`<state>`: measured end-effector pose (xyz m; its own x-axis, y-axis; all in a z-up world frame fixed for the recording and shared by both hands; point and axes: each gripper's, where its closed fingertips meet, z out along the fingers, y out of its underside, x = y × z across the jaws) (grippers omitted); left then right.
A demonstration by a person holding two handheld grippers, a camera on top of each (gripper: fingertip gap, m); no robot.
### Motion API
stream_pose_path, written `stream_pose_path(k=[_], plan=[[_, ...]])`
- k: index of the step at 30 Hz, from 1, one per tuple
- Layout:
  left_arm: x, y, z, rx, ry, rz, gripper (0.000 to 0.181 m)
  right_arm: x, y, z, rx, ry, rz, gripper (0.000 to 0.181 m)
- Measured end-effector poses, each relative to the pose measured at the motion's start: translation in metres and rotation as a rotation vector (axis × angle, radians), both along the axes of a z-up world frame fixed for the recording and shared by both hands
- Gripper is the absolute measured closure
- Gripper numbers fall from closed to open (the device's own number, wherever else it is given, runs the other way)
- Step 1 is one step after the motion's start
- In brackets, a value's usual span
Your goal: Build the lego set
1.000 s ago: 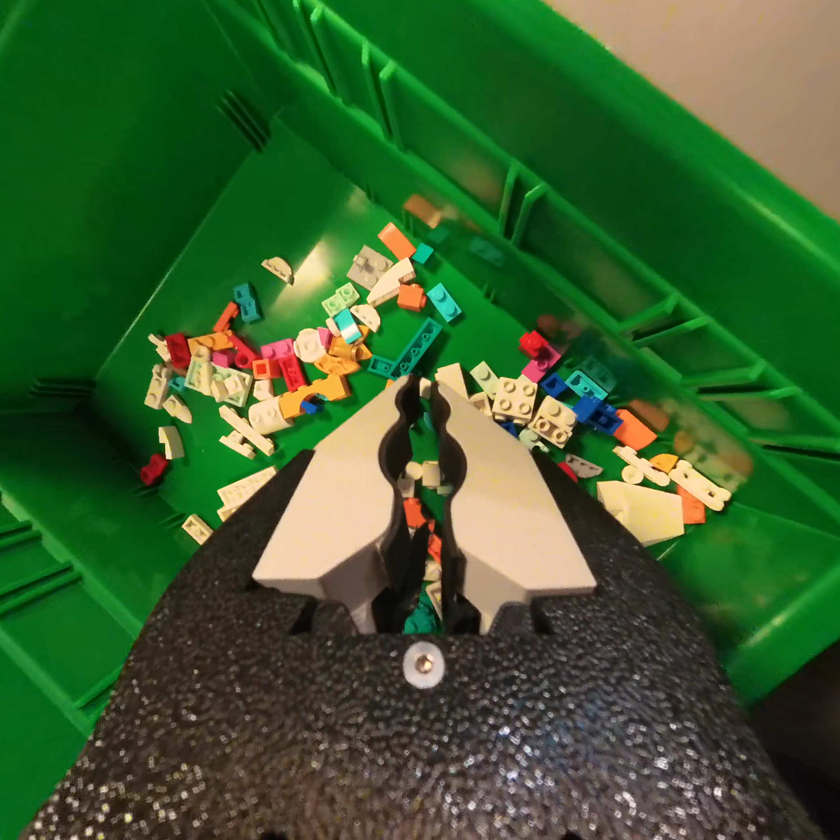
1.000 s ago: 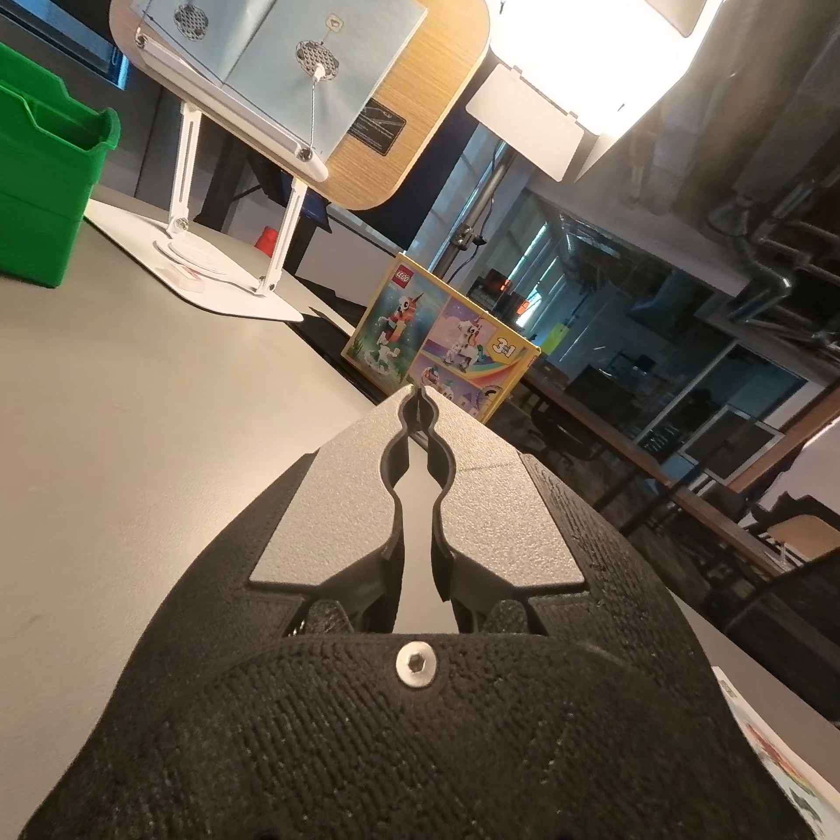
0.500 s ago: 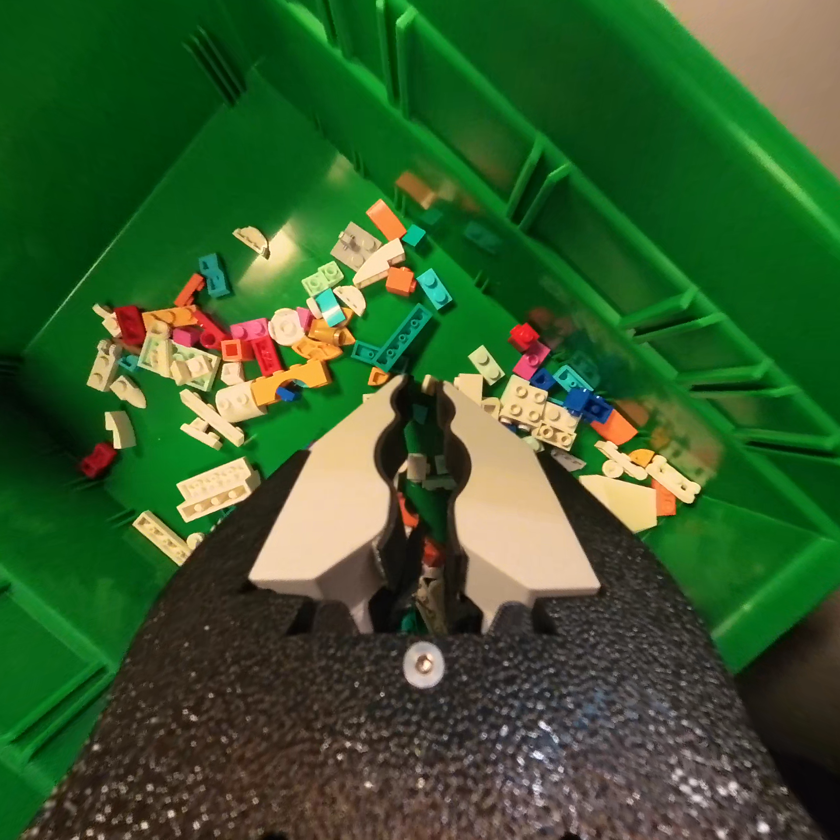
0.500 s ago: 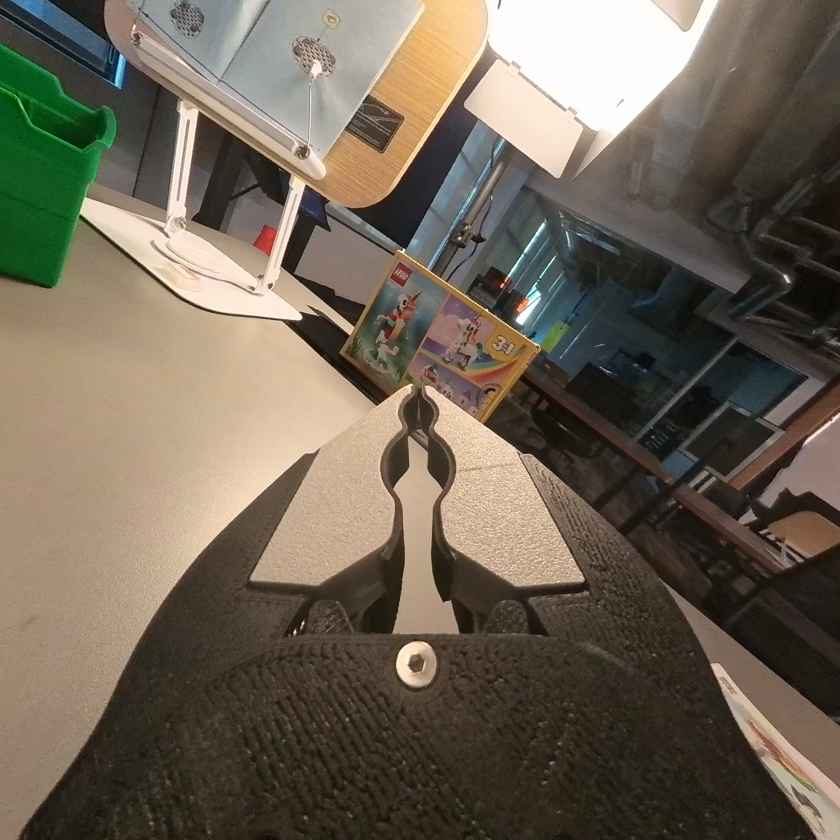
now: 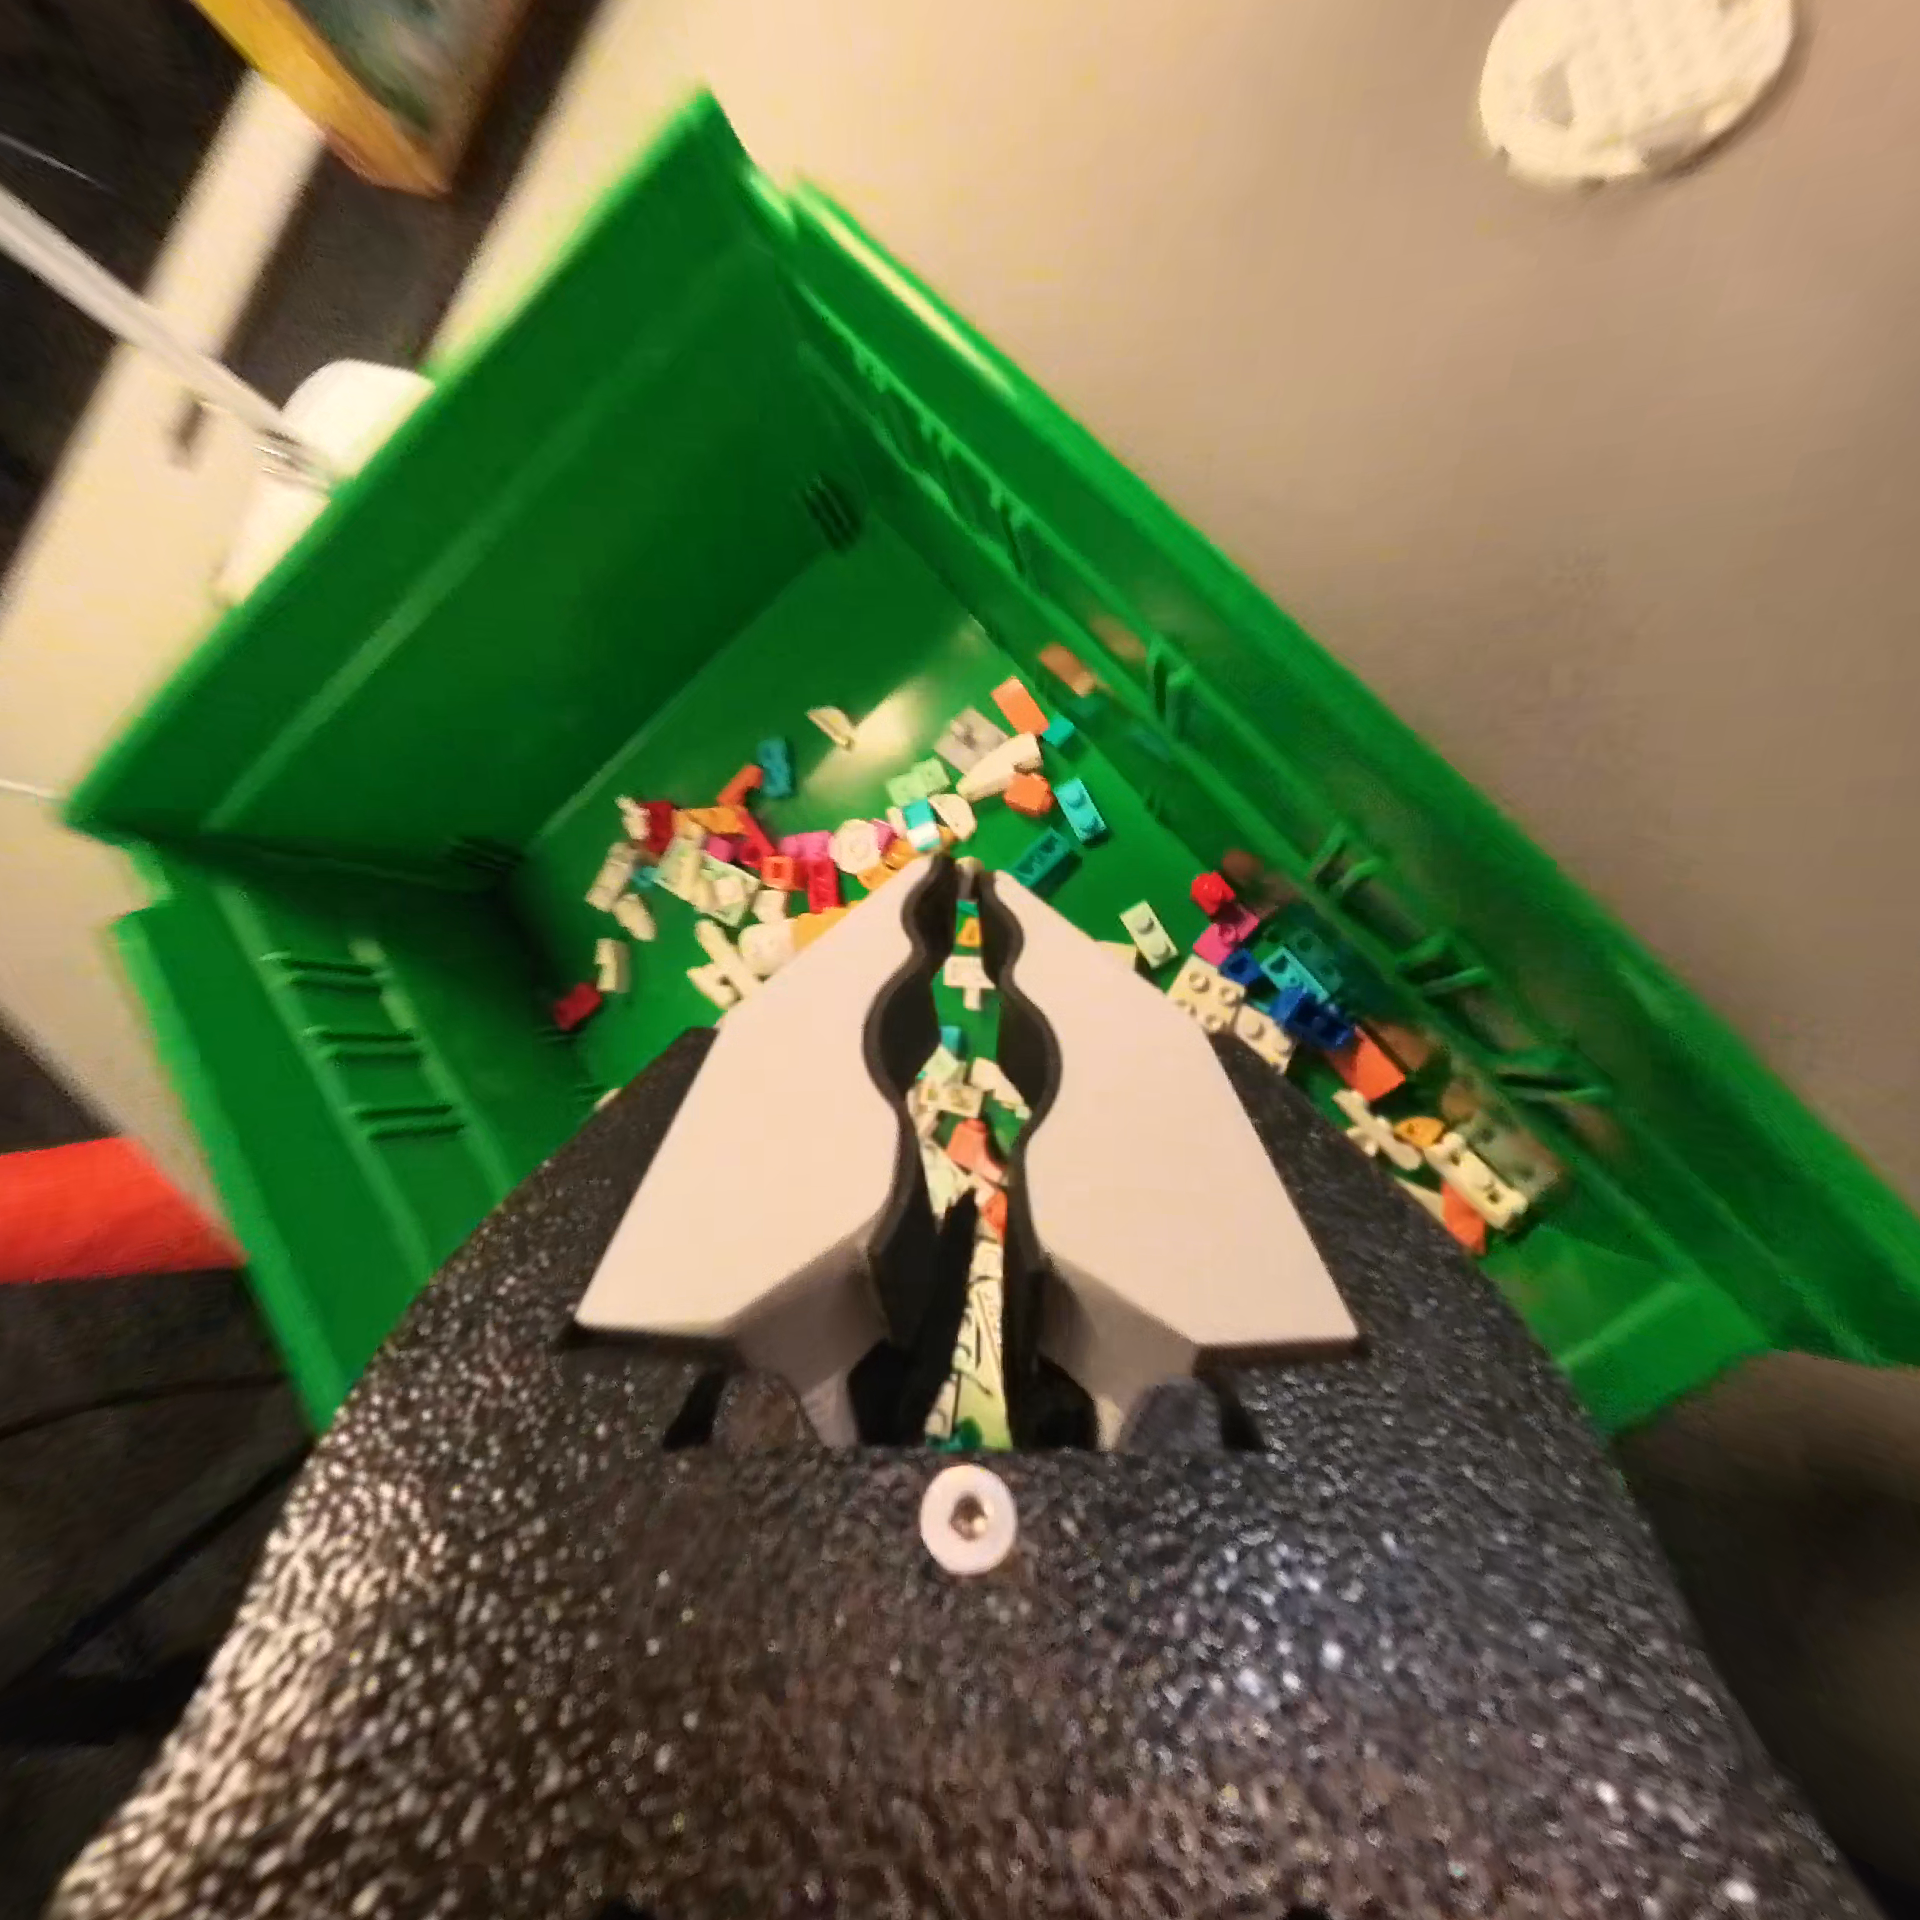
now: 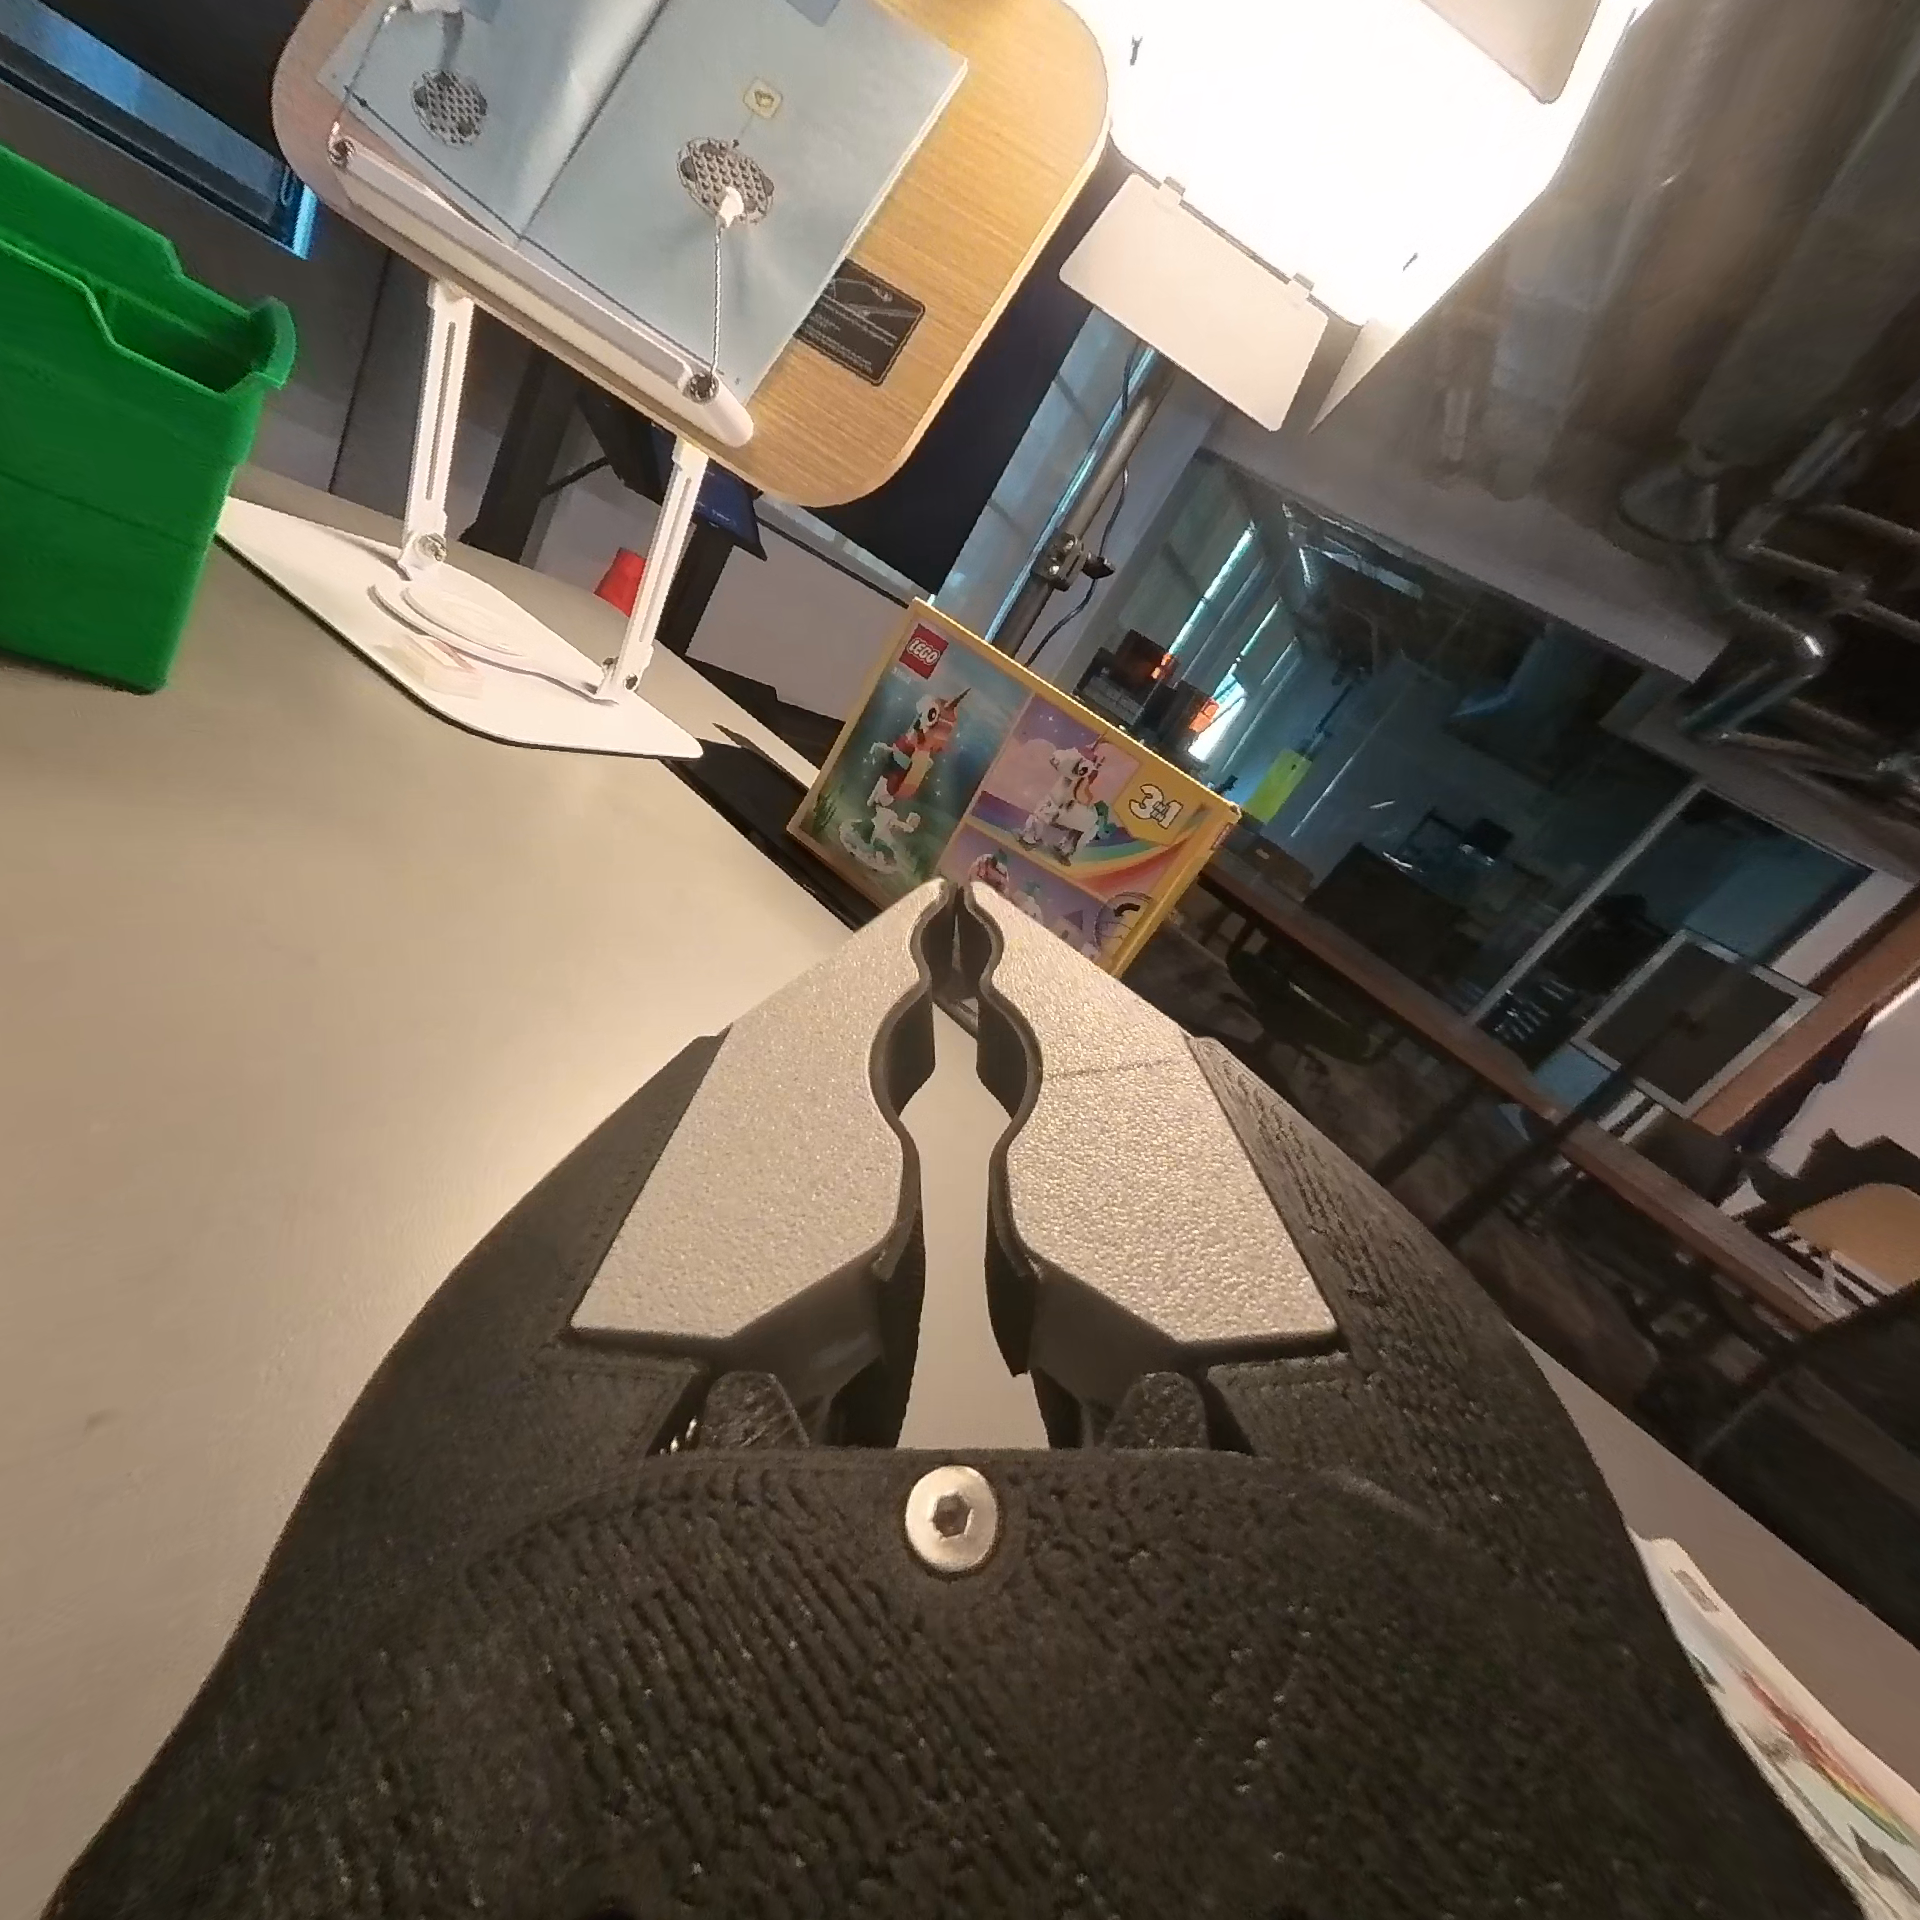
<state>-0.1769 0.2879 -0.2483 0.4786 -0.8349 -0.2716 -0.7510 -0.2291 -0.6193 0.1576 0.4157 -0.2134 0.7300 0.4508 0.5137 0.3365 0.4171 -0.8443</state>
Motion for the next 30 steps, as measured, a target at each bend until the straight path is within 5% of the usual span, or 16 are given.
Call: stream_pose_path(k=[1,9,19,24,30], plan=[[0.000,-0.001,0.013,0.051,-0.005,0.030,0.180,0.000,-0.001,0.000,0.002,0.001,0.005,0.181],[0.040,-0.037,0.104,0.362,-0.236,0.213,0.180,-0.008,-0.011,0.004,0.016,0.024,0.076,0.181],[0.175,-0.056,0.137,0.278,-0.797,0.301,0.180,-0.028,-0.041,0.017,0.048,0.089,0.229,0.180],[0.231,-0.053,0.127,-0.042,-1.103,0.234,0.180,-0.053,-0.113,0.042,0.152,0.133,0.507,0.162],[0.260,-0.050,0.062,-0.447,-1.231,0.315,0.180,-0.068,-0.182,0.026,0.225,0.017,0.706,0.151]])
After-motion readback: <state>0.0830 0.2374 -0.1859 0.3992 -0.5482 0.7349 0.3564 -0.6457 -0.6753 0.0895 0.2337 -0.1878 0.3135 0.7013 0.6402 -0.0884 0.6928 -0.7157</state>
